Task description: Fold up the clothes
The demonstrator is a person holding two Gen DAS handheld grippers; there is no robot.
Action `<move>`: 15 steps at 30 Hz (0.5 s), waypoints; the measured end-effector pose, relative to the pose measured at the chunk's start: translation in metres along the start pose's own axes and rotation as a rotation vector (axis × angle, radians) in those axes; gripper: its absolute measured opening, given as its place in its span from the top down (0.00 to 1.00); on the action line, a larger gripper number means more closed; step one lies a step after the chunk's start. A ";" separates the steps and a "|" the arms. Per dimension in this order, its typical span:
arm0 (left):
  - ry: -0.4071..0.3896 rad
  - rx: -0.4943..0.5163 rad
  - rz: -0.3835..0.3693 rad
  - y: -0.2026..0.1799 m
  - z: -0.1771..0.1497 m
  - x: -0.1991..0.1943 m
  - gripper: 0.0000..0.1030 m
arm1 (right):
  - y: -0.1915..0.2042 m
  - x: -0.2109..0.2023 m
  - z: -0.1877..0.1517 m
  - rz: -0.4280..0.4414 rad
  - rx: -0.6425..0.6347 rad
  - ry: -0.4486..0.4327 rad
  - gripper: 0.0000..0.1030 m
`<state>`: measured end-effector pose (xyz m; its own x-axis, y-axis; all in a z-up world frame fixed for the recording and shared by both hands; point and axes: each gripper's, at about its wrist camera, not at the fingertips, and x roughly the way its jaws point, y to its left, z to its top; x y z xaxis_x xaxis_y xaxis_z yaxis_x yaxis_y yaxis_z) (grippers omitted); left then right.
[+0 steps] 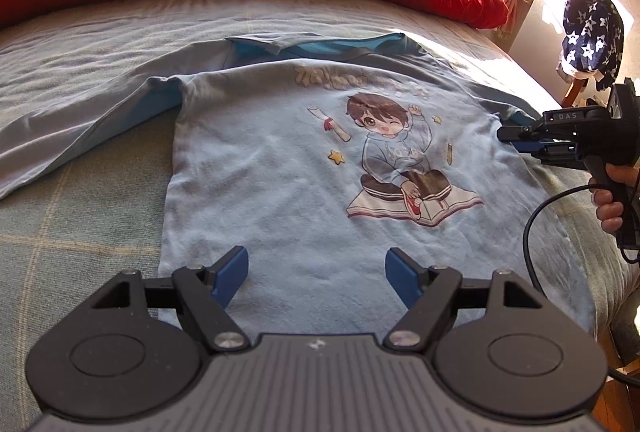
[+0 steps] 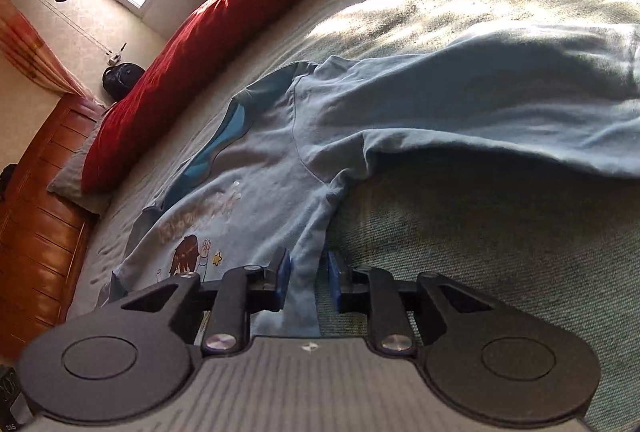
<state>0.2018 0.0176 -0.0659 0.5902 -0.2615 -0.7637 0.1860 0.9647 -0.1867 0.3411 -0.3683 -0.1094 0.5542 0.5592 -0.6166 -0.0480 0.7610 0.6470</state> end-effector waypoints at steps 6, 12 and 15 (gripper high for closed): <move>0.005 -0.004 0.008 -0.001 -0.002 0.001 0.26 | 0.003 0.004 -0.004 0.022 -0.024 -0.021 0.77; -0.002 0.001 0.007 -0.001 -0.001 -0.002 0.26 | -0.022 -0.019 0.005 0.056 0.105 -0.107 0.80; -0.008 0.016 0.009 0.001 0.003 -0.004 0.26 | -0.016 -0.035 0.008 0.036 0.061 -0.110 0.79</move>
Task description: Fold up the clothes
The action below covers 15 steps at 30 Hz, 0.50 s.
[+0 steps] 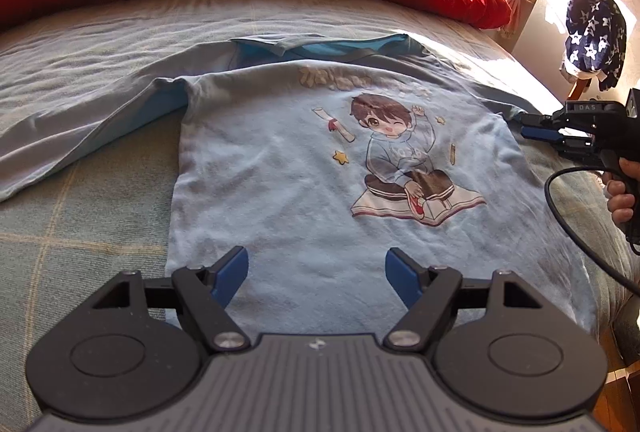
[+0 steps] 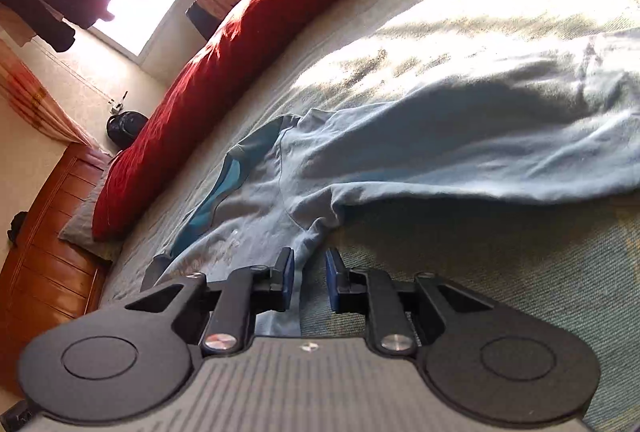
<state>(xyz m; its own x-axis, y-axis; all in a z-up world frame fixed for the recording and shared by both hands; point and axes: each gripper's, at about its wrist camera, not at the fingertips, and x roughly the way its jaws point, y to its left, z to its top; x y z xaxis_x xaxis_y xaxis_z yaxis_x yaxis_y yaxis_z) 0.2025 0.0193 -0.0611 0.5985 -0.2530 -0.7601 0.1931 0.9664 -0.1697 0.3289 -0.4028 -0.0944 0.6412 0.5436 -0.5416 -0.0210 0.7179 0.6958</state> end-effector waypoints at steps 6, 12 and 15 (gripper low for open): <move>-0.027 0.068 0.051 -0.003 0.020 0.001 0.26 | 0.039 0.017 -0.016 -0.009 -0.172 0.143 0.79; -0.024 0.058 0.010 -0.010 0.014 0.001 0.26 | 0.061 0.038 -0.025 -0.254 -0.344 0.089 0.91; -0.019 0.057 0.009 -0.008 0.008 0.000 0.26 | 0.070 0.027 -0.021 -0.309 -0.398 0.046 0.72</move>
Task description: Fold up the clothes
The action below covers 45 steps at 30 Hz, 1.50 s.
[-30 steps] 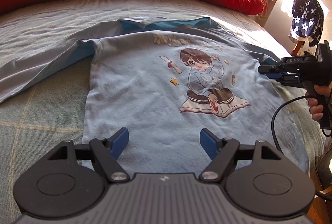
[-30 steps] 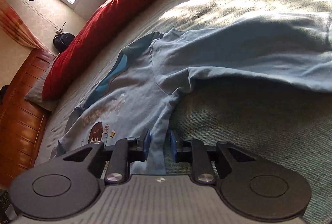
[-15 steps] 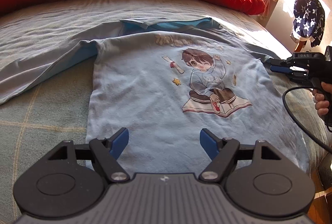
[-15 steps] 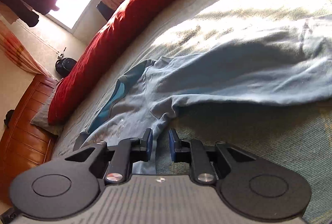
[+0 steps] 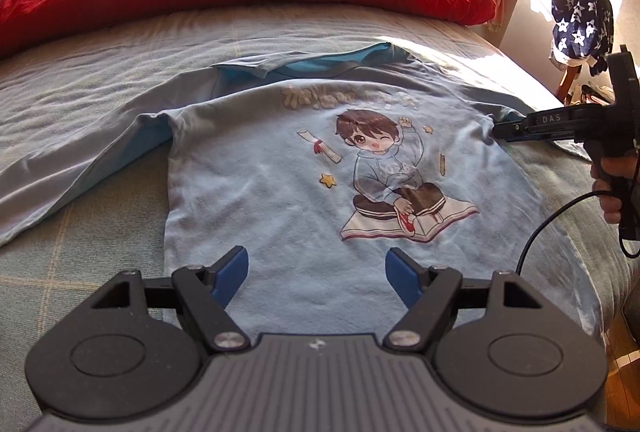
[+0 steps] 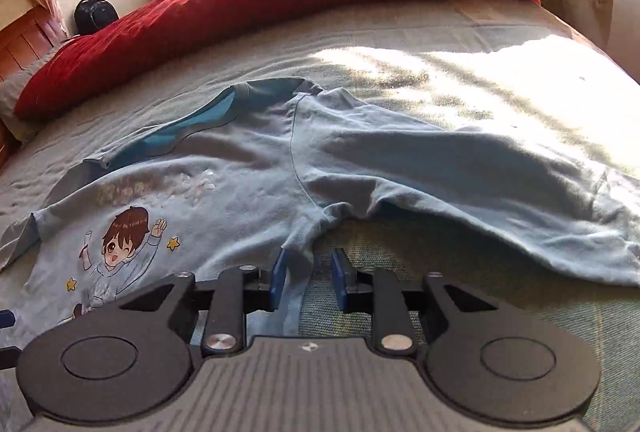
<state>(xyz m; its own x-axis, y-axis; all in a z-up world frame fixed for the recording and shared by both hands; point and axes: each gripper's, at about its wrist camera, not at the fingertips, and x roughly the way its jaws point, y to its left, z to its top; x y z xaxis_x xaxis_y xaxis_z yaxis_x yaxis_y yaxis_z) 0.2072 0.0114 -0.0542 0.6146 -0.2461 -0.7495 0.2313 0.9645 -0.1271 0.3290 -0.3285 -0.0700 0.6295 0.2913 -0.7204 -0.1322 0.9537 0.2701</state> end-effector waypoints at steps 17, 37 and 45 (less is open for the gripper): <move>0.010 -0.045 0.008 0.007 -0.012 -0.002 0.26 | -0.001 0.014 -0.012 0.057 -0.024 0.018 0.95; 0.050 0.016 0.107 0.046 0.038 0.062 0.25 | 0.008 0.003 -0.016 -0.040 -0.071 0.044 0.89; -0.002 0.020 -0.015 0.045 0.059 0.044 0.26 | -0.022 0.007 0.004 0.067 0.062 0.034 0.65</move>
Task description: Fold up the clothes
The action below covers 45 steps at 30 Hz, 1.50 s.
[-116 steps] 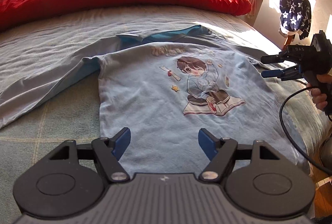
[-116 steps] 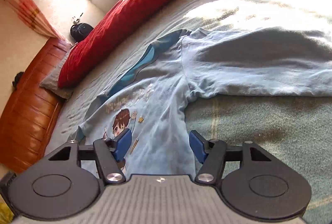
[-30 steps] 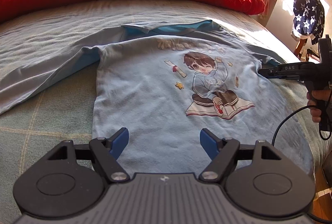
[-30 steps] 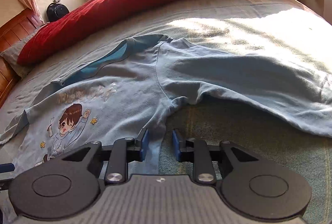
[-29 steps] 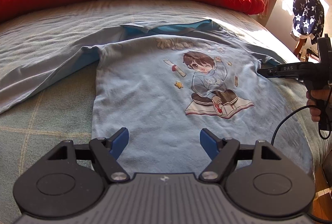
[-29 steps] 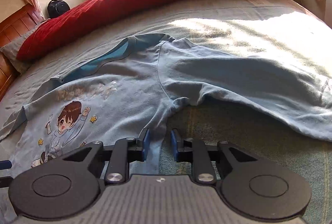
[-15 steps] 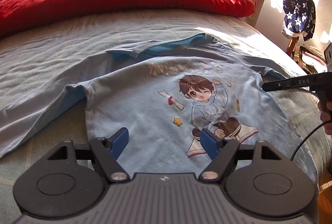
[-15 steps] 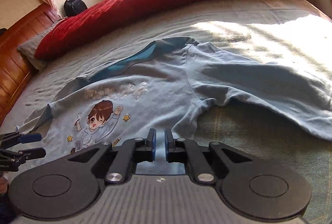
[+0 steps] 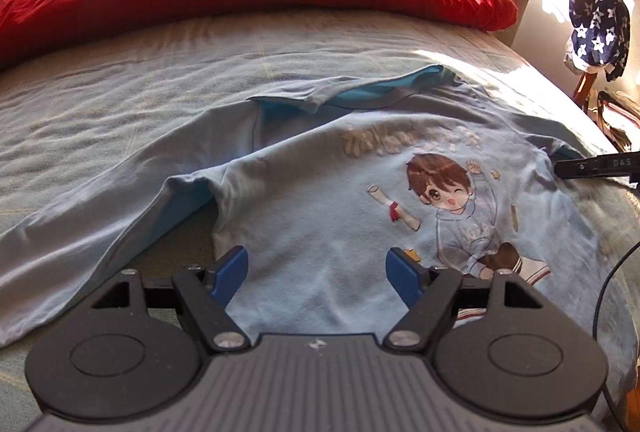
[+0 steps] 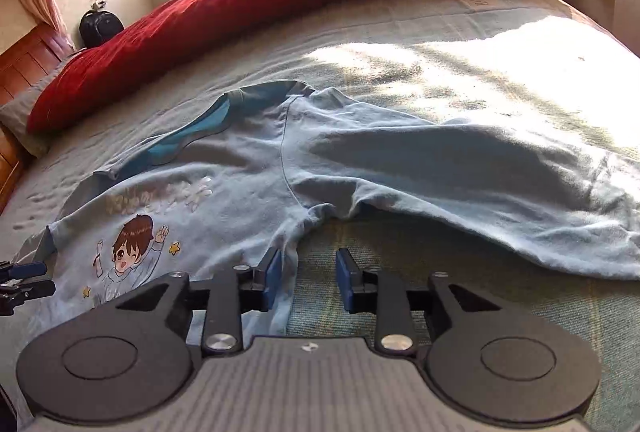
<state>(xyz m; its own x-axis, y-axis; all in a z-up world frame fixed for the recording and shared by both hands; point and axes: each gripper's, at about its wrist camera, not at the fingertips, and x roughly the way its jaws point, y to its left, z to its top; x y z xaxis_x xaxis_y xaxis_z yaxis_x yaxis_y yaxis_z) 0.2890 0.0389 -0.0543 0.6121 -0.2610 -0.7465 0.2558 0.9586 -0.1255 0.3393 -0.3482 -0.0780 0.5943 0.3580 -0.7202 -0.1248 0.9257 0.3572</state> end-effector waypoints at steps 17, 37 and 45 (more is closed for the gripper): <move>0.053 -0.007 -0.003 0.005 0.014 0.014 0.25 | 0.033 -0.022 0.001 0.051 -0.140 0.013 0.70; 0.070 0.241 0.010 -0.056 -0.057 -0.050 0.22 | 0.102 -0.054 -0.078 -0.025 -0.408 0.054 0.36; 0.060 0.302 0.083 -0.081 -0.134 -0.069 0.21 | 0.106 -0.058 -0.138 -0.064 -0.394 0.054 0.23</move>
<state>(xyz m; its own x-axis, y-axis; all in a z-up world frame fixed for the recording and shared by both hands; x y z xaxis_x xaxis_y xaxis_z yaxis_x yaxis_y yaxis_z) 0.1255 -0.0053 -0.0803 0.5972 -0.1679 -0.7843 0.4230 0.8967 0.1301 0.1816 -0.2536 -0.0807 0.5694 0.2947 -0.7674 -0.3905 0.9185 0.0629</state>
